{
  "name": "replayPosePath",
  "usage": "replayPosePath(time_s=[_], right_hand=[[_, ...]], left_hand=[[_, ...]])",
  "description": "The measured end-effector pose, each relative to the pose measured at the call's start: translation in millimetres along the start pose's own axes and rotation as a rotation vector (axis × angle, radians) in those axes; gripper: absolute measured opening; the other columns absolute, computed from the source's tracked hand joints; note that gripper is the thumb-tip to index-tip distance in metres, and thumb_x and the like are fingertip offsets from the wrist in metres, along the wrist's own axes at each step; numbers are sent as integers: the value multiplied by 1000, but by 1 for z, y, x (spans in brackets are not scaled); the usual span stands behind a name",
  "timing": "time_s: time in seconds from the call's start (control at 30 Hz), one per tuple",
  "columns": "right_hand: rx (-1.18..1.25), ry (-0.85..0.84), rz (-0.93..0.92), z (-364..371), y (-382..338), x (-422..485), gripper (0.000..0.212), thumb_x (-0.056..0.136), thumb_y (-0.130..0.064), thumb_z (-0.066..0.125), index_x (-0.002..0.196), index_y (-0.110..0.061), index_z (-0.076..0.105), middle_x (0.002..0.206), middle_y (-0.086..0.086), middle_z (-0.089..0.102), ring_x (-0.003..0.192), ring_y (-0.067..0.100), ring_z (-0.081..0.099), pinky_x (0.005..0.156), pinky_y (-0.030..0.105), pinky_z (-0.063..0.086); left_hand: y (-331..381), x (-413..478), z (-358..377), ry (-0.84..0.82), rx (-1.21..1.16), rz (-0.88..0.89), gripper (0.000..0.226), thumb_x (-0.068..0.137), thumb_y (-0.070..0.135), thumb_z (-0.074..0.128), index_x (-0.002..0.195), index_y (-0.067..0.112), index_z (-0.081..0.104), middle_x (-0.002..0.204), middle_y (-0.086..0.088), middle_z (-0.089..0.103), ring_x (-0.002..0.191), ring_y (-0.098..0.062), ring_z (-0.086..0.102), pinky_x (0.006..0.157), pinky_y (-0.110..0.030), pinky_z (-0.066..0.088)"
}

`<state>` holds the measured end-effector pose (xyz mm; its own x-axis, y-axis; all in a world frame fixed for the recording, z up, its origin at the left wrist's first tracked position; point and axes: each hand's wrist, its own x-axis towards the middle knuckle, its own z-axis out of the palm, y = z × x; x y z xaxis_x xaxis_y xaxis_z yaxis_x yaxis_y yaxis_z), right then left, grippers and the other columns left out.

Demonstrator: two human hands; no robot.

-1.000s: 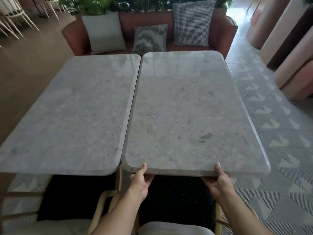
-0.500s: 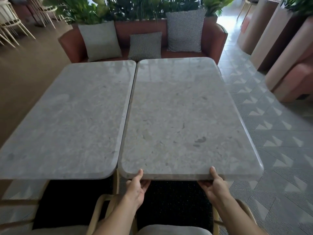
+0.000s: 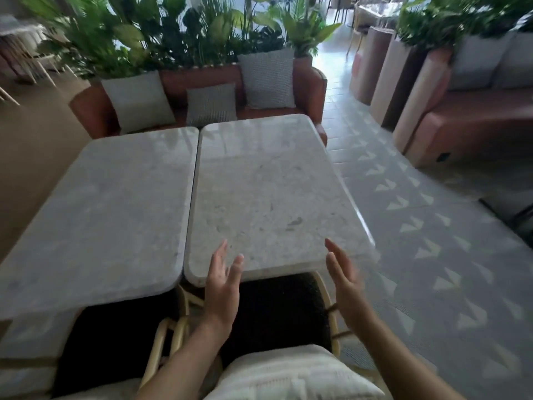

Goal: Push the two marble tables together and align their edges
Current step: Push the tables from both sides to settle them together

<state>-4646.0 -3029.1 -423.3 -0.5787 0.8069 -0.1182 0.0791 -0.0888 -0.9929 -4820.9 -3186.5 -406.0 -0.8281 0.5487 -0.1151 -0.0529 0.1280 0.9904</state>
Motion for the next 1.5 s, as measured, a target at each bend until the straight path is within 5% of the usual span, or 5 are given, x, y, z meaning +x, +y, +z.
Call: replayPosePath(time_s=[0.1, 0.23, 0.5, 0.8, 1.5], right_hand=[[-13, 42, -182, -33, -54, -47, 59, 95, -70, 57, 148, -45, 52, 130, 24, 56, 124, 28, 54, 108, 32, 52], [-72, 133, -322, -95, -110, -104, 91, 88, -86, 54, 161, -32, 41, 143, -41, 57, 134, -11, 58, 99, 9, 51], [-179, 504, -437, -270, -185, -205, 74, 95, -83, 46, 159, -47, 40, 170, -21, 38, 160, 6, 32, 129, 50, 28], [-152, 808, -531, -508, -218, -249, 75, 93, -81, 54, 155, -40, 47, 165, -16, 48, 159, 8, 37, 130, 57, 29], [-215, 845, -516, -838, -258, 52, 80, 90, -86, 49, 157, -42, 46, 167, -18, 44, 159, 13, 38, 126, 60, 36]], left_hand=[[62, -46, 22, -178, 38, 210, 71, 85, 68, 56, 150, 46, 39, 162, 22, 37, 150, 10, 33, 108, 1, 31], [124, -100, 73, -352, 62, 398, 62, 90, 59, 53, 149, 47, 36, 159, 31, 32, 148, 16, 28, 116, -4, 29], [218, -185, 237, -707, 18, 594, 50, 97, 38, 57, 145, 37, 44, 162, 11, 40, 151, 6, 35, 111, -3, 32], [258, -262, 500, -1003, -159, 651, 51, 95, 22, 53, 144, 36, 46, 160, 21, 41, 149, 9, 39, 119, -17, 37], [321, -89, 919, -1041, -259, 753, 57, 94, 36, 57, 149, 23, 48, 163, 19, 45, 154, -8, 41, 120, -25, 40]])
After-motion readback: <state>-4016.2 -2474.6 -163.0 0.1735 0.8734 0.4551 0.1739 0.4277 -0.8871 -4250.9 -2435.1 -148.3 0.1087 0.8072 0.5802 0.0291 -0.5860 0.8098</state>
